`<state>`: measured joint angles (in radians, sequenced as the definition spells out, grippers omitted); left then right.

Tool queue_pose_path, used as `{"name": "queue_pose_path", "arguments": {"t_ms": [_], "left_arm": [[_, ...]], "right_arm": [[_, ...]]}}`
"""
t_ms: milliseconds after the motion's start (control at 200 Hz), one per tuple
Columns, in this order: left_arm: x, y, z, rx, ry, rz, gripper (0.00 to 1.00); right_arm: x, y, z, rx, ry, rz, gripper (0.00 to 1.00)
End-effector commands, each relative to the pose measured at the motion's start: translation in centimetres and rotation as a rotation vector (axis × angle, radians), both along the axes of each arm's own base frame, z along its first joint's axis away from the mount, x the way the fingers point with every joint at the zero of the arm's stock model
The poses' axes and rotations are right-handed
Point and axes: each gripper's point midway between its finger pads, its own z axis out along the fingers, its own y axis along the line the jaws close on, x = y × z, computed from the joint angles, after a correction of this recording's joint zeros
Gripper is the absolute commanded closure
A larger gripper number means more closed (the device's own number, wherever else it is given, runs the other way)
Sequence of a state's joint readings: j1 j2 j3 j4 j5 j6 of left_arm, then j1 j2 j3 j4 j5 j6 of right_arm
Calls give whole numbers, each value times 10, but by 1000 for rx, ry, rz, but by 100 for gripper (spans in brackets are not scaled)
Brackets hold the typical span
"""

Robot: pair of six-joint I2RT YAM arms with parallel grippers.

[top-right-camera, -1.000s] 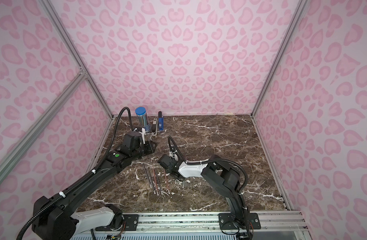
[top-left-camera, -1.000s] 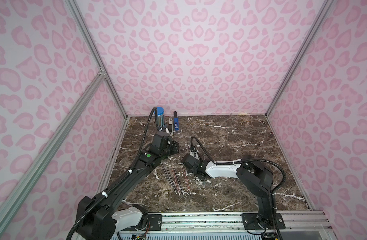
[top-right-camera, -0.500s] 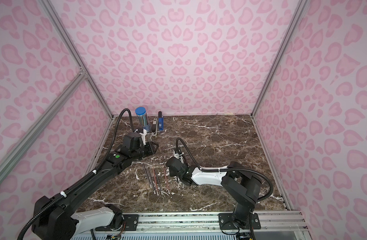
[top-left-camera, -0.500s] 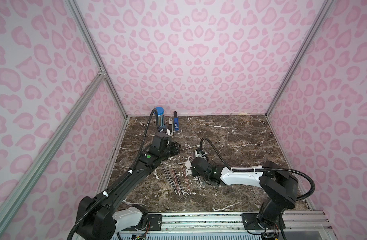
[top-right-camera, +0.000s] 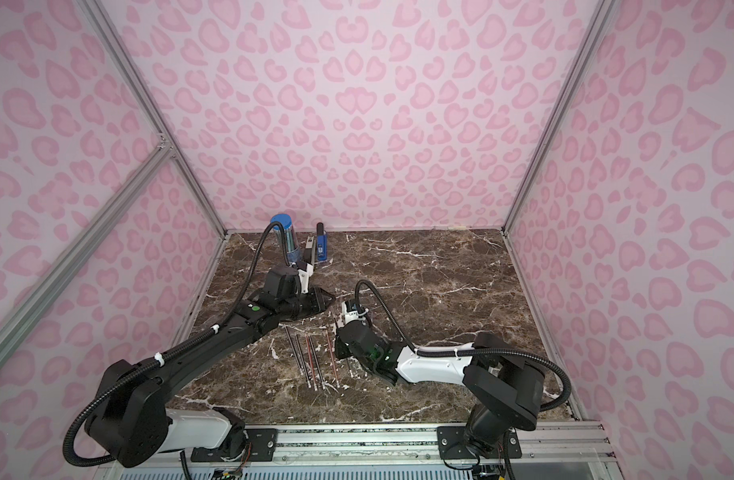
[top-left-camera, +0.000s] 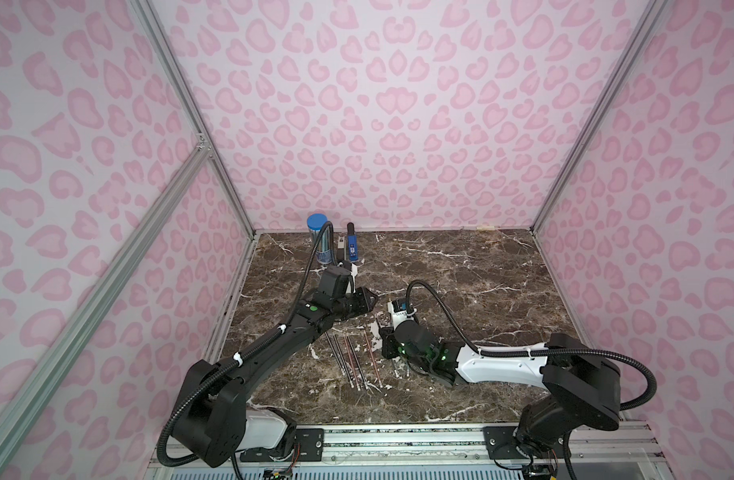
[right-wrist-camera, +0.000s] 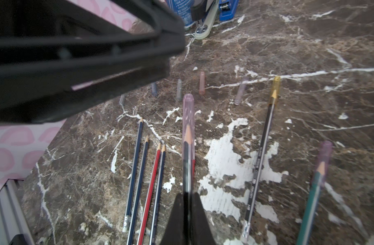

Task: Remove the protective cover of the pencils
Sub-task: Remove the protective sleeve from the pencil.

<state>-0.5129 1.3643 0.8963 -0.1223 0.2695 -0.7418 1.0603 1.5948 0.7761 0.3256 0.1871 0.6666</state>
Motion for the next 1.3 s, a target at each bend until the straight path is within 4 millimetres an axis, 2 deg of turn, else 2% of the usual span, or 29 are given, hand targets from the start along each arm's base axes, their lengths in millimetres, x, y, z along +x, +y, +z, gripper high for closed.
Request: {"name": "queue_pose_path", "arguments": {"t_ms": [0, 360, 820, 1295], "left_arm": [[2, -5, 5, -22, -24, -3, 68], [-1, 13, 6, 58, -43, 61, 68], [-4, 8, 2, 71, -35, 47, 67], [-4, 15, 3, 95, -37, 76, 81]], "right_arm": [[3, 4, 10, 31, -30, 0, 96], [8, -1, 7, 26, -13, -41, 96], [8, 16, 43, 67, -69, -6, 95], [9, 20, 41, 72, -63, -1, 94]]}}
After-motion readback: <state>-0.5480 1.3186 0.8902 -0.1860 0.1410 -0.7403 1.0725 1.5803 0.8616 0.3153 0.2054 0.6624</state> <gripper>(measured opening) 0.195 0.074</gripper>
